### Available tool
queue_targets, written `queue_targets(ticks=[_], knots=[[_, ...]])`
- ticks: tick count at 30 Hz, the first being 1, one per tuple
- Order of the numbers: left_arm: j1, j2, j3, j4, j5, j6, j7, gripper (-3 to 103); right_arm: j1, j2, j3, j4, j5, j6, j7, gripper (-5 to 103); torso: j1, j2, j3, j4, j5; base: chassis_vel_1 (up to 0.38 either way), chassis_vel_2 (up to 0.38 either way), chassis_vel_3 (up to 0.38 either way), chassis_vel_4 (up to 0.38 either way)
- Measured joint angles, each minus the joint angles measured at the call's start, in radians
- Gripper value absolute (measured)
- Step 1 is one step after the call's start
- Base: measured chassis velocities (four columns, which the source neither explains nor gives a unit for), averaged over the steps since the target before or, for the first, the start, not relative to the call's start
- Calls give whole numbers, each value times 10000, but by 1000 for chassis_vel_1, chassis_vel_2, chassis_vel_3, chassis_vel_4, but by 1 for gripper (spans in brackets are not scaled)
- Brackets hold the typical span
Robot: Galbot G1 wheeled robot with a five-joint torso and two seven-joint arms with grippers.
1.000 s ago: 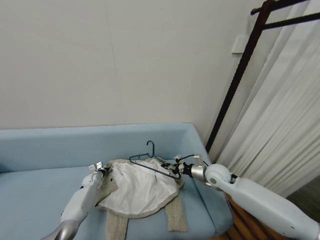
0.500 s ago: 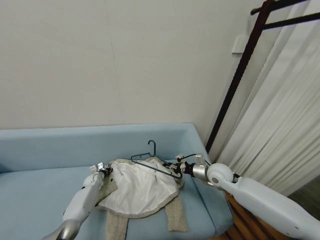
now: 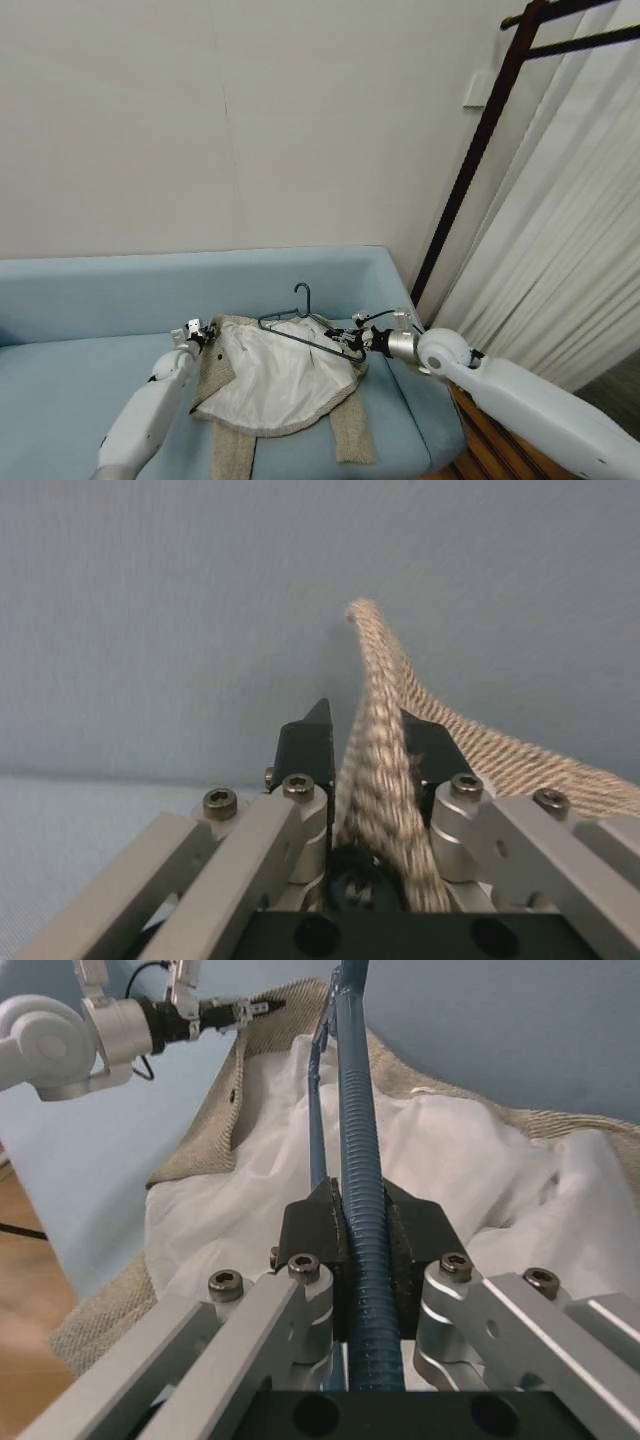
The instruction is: Pick up the clothes from the sofa and hang them on the clothes hanger.
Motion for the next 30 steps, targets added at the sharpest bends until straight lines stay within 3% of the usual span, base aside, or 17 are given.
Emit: queue_targets(ticks=[2, 10, 14, 17, 19, 21, 23, 27, 29, 30], knots=[[433, 467, 60, -962, -11, -81, 86, 17, 233, 334, -325, -147, 164, -25, 7, 8, 0, 0, 0, 0, 0, 0, 0, 0, 0], [1646, 1306, 58, -3308, 17, -33, 89, 18, 831, 1600, -1111, -982, 358, -78, 399, 8, 0, 0, 0, 3, -1, 0, 0, 0, 0], [2264, 1467, -174, -4104, -105, 285, -392, 19, 838, 2208, -1452, -1262, 193, -72, 627, 8, 0, 0, 0, 1, 1, 0, 0, 0, 0], [2258, 1442, -214, -3967, -178, 417, -798, 28, 814, 2347, -1453, -1287, 161, -66, 736, 8, 0, 0, 0, 2, -2, 0, 0, 0, 0], [1840, 1178, -229, -3370, -742, 943, -1519, 39, 745, 2356, -1324, -1272, 160, -63, 801, 8, 0, 0, 0, 5, -1, 0, 0, 0, 0], [1571, 1016, -224, -3019, -1077, 1229, -1819, 39, 712, 2286, -1267, -1224, 162, -61, 802, 8, 0, 0, 0, 4, -1, 0, 0, 0, 0], [878, 617, -73, -2159, -1525, 1761, -2313, 50, 628, 2040, -1173, -1094, 172, -60, 790, 8, 2, 0, 1, -4, -1, 0, 0, 0, 0], [32, 167, 261, -1338, -1716, 2518, -2472, 66, 524, 1700, -1062, -955, 172, -58, 708, 8, 2, 0, 0, -6, 1, 0, 0, 0, 0], [-530, -171, 588, -857, -1737, 3040, -2994, 72, 454, 1524, -941, -889, 182, -58, 661, 8, 2, 0, 1, -4, 3, 0, 0, 0, 0], [-530, -171, 588, -857, -1737, 3040, -2994, 72, 454, 1524, -941, -889, 182, -58, 661, 8, 2, 0, 1, -4, 3, 0, 0, 0, 0]])
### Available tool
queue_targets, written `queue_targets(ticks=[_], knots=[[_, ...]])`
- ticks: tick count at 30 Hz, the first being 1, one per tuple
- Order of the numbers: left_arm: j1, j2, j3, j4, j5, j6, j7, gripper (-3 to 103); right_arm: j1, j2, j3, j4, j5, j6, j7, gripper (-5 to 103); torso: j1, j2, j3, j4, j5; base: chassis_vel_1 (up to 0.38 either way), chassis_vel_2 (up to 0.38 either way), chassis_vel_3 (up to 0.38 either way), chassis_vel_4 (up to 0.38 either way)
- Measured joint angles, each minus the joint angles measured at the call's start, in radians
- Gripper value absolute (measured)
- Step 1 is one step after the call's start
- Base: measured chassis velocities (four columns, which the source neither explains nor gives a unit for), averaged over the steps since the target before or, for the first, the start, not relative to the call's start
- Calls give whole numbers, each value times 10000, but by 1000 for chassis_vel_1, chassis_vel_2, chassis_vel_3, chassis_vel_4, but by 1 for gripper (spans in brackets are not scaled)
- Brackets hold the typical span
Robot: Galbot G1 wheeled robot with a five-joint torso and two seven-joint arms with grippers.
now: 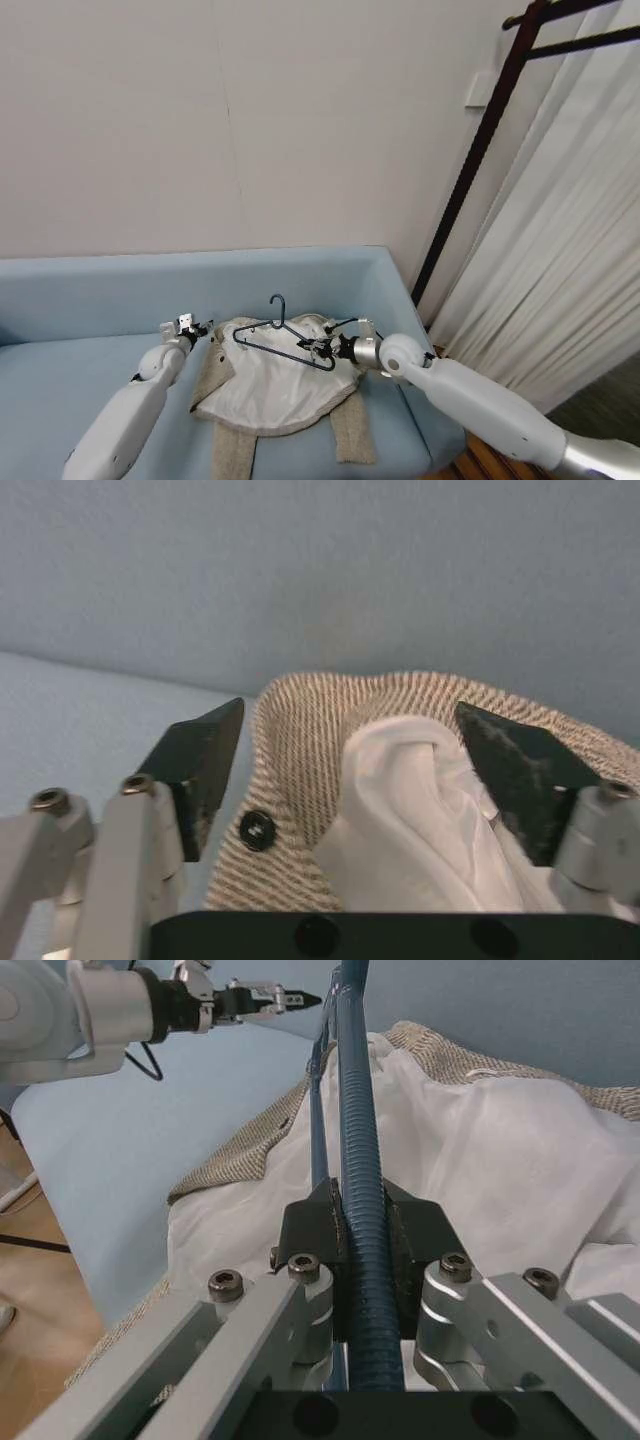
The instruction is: Pick up the clothes from the sofa and hang them on the clothes hanger.
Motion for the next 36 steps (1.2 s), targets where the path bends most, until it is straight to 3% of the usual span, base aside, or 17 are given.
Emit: queue_targets(ticks=[3, 5, 6, 8, 14, 24, 32, 36], knots=[[-811, -523, 345, 928, 8, 589, -835, 89, -168, -228, 237, 157, 65, 0, -18, 8, 0, 0, 0, 4, 0, 0, 0, 0, 0], [-1069, -670, 419, 1280, 44, 742, -993, 89, -226, -298, 290, 200, 80, 0, -20, 8, 0, 0, 0, 5, -1, 0, 0, 0, 0], [-1335, -813, 474, 1634, 109, 876, -1093, 94, -301, -393, 336, 244, 84, 0, -47, 8, 0, -1, 1, 5, -3, 0, 0, 0, 0], [-1804, -1027, 545, 2316, 293, 1032, -1122, 99, -443, -549, 433, 294, 53, 0, -113, 8, 0, 0, 0, 3, 1, 0, 0, 0, 0], [-2641, -1350, 616, 3835, 811, 1120, -936, 100, -830, -735, 715, 321, -1, 0, -171, 8, 0, -1, 0, 4, 2, 0, 0, 0, 0], [-2829, -1732, 286, 4885, 1306, 763, -507, 103, -699, -854, 438, 346, -62, -4, -226, 8, 0, -1, 0, 6, -2, 0, 0, 0, 0], [-2968, -1972, 104, 5565, 1679, 453, -219, 80, -653, -893, 366, 356, -63, -10, -184, 8, 0, -1, 0, 2, -3, 0, 0, 0, 0], [-2929, -1956, 79, 5607, 1747, 422, -159, 58, -703, -913, 369, 323, -81, -17, -184, 8, 0, -1, 0, 3, -2, 0, 0, 0, 0]])
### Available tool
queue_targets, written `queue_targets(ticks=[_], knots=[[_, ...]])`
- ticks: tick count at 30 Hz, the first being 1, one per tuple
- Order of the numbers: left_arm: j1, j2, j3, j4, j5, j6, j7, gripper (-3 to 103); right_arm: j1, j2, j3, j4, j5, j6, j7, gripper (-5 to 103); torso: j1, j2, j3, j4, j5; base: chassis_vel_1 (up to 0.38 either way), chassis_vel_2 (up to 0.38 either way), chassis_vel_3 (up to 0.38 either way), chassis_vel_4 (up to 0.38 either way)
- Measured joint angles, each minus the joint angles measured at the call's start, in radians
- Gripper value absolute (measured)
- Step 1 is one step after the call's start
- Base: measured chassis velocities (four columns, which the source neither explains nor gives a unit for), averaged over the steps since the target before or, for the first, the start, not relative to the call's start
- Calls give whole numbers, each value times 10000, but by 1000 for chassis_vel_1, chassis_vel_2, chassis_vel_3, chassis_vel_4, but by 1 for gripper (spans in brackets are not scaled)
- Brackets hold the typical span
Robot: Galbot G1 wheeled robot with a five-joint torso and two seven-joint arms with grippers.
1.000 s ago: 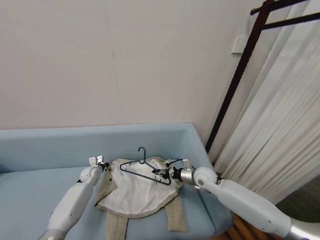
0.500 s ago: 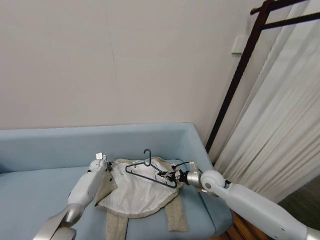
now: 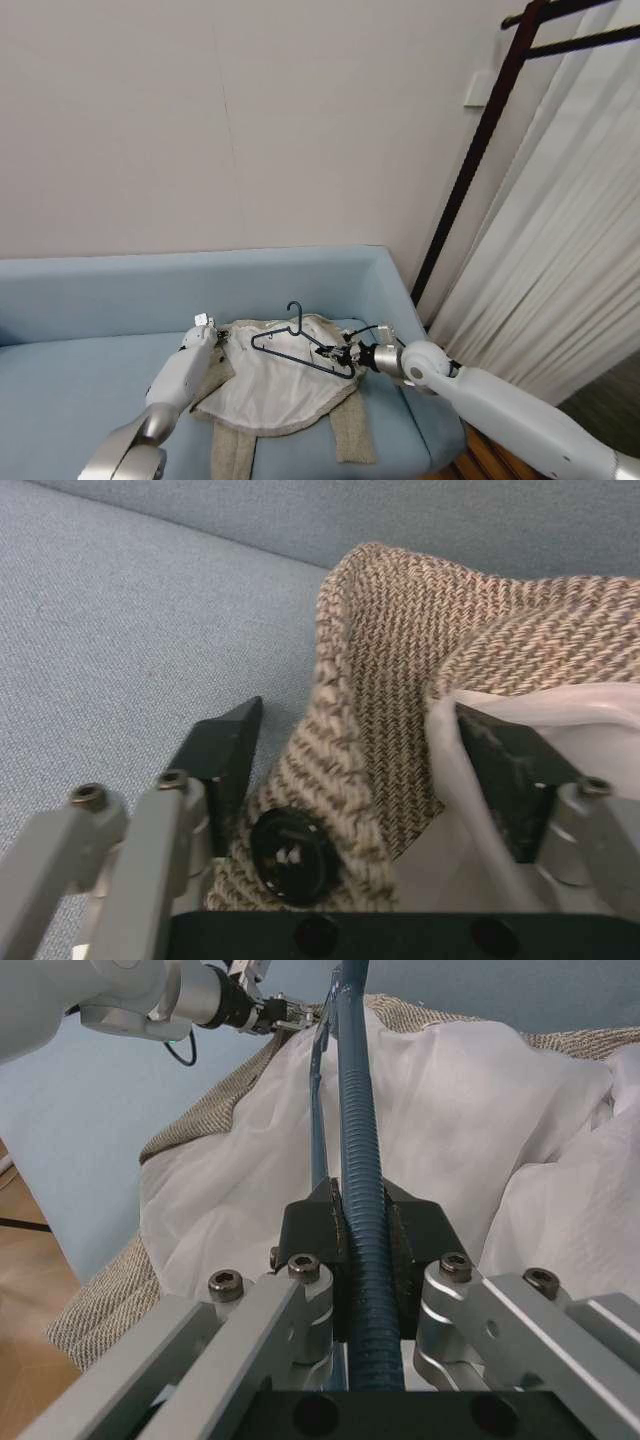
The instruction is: Pick up the clothes from the sofa and hang them on the clothes hanger.
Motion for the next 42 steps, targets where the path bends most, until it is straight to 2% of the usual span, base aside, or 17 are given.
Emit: queue_targets(ticks=[2, 6, 7, 8, 11, 14, 16, 18, 21, 22, 25, 26, 28, 30, 35, 42], knots=[[21, 17, -6, -1, 3, -3, 9, 58, -15, 16, 1, -14, -10, -6, 2, 8, -1, 0, 0, 0, 0, 0, 0, 0, 0], [109, 61, 4, -44, 4, -20, 65, 36, -48, 117, 2, -28, -38, -24, 61, 8, -1, 0, 0, 2, 1, 0, 0, 0, 0], [109, 61, 4, -44, 4, -20, 65, 36, -48, 117, 2, -28, -38, -24, 61, 8, -1, 0, 0, 2, 1, 0, 0, 0, 0], [135, 67, 16, -72, 4, -31, 80, 30, -56, 126, 2, -28, -42, -27, 76, 8, -1, 0, -1, 2, 1, 0, 0, 0, 0], [204, 71, 38, -190, 5, -42, 111, 25, -74, 117, 14, -27, -65, -35, 90, 8, -1, 0, 0, 2, 0, 0, 0, 0, 0], [331, 98, 55, -462, 5, -41, 120, 9, -110, 49, 91, -27, -107, -67, 89, 8, -1, 0, 0, 2, 0, 0, 0, 0, 0], [388, 119, 66, -583, 4, -38, 120, 9, -131, 29, 127, -27, -109, -76, 87, 8, -1, 0, 0, 1, 0, 0, 0, 0, 0], [576, 210, 119, -959, 41, -35, 108, 2, -160, 12, 209, -27, -109, -93, 84, 8, -1, 0, 0, -1, 0, 0, 0, 0, 0], [928, 421, 221, -1607, 162, -44, 156, 1, -169, 25, 319, -68, -85, -106, 86, 8, -1, 0, 0, -2, -2, 0, 0, 0, 0], [1176, 603, 312, -2042, 276, -167, 313, 1, -151, 43, 358, -121, -56, -109, 86, 8, -1, 0, 0, 0, -1, 0, 0, 0, 0], [1780, 1245, 610, -3038, 1210, -1591, 1397, 1, 76, 53, 382, -212, 200, -155, 87, 8, -1, 1, 0, 1, -2, 0, 0, 0, 0], [1780, 1245, 610, -3038, 1210, -1591, 1397, 1, 76, 53, 382, -212, 200, -155, 87, 8, -1, 1, 0, 1, -2, 0, 0, 0, 0], [2155, 1743, 730, -3644, 1974, -2525, 2062, 1, 257, 71, 341, -220, 495, -218, 152, 8, -1, 0, 0, 1, -3, 0, 0, 0, 0], [2529, 2230, 815, -4373, 2369, -3061, 2535, 1, 436, 195, 220, -237, 805, -259, 283, 8, -2, 0, -1, 2, -2, 0, 0, 0, 0], [3212, 2943, 872, -5781, 2597, -3526, 3148, 1, 739, 720, -275, -429, 1010, -291, 550, 8, -2, 1, -1, 3, -2, 0, 0, 0, 0], [3918, 3305, 883, -6887, 2839, -3745, 3570, 1, 1063, 1654, -824, -798, 1036, -261, 975, 8, -2, 1, -1, 0, -2, 0, 0, 0, 0]])
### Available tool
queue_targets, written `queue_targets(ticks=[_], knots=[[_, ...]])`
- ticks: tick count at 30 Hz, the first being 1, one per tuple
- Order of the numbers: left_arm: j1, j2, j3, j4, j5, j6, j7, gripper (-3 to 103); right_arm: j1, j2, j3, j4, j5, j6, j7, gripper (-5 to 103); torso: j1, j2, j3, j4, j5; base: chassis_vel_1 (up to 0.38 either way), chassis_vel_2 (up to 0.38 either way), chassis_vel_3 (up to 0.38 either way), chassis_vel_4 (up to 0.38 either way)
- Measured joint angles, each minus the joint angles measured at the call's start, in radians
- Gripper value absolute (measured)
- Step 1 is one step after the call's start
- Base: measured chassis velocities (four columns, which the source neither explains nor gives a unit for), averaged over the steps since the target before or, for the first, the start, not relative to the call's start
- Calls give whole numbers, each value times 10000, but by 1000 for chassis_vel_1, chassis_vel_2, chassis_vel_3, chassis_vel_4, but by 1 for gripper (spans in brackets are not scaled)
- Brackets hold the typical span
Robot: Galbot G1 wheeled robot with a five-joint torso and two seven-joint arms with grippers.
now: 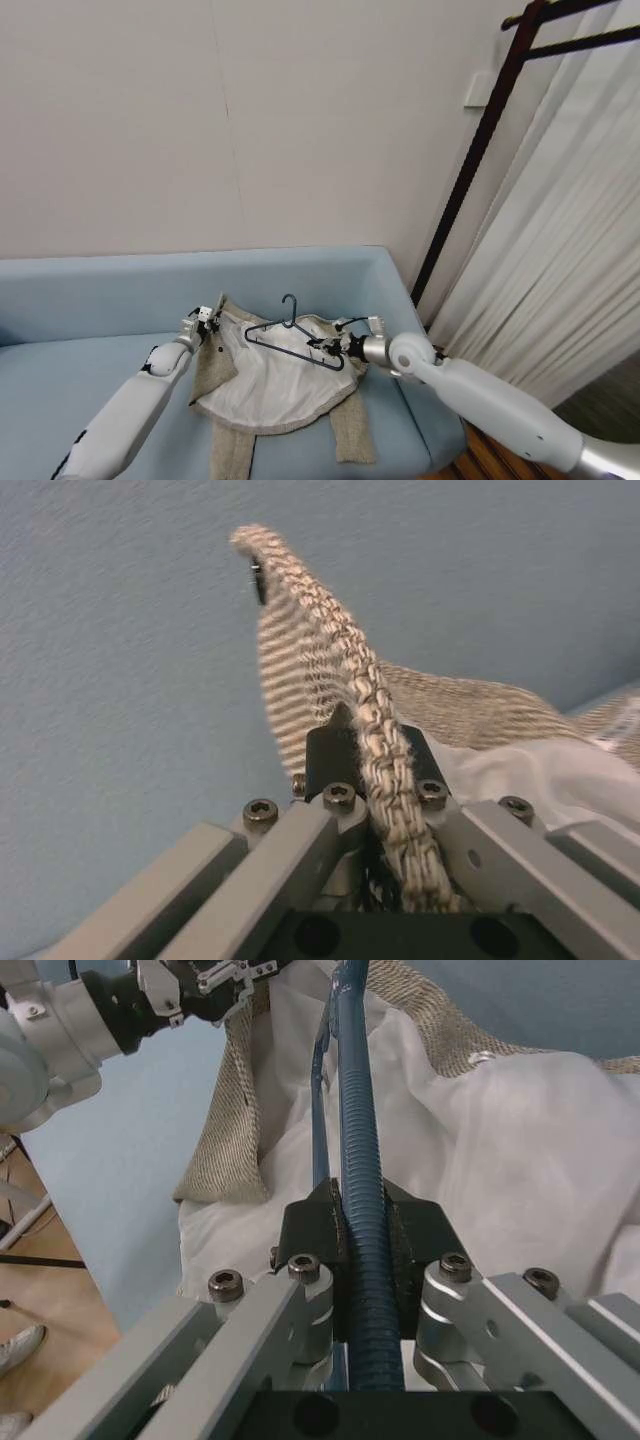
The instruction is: Pick up the clothes from the sofa and hang them on the clothes hanger.
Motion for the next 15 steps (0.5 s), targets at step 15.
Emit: queue_targets(ticks=[15], knots=[[1728, 730, 400, -3059, 337, -36, 257, 1, 441, 1783, -374, -1833, -371, 99, 354, 8, 0, 0, 0, -2, 1, 0, 0, 0, 0]])
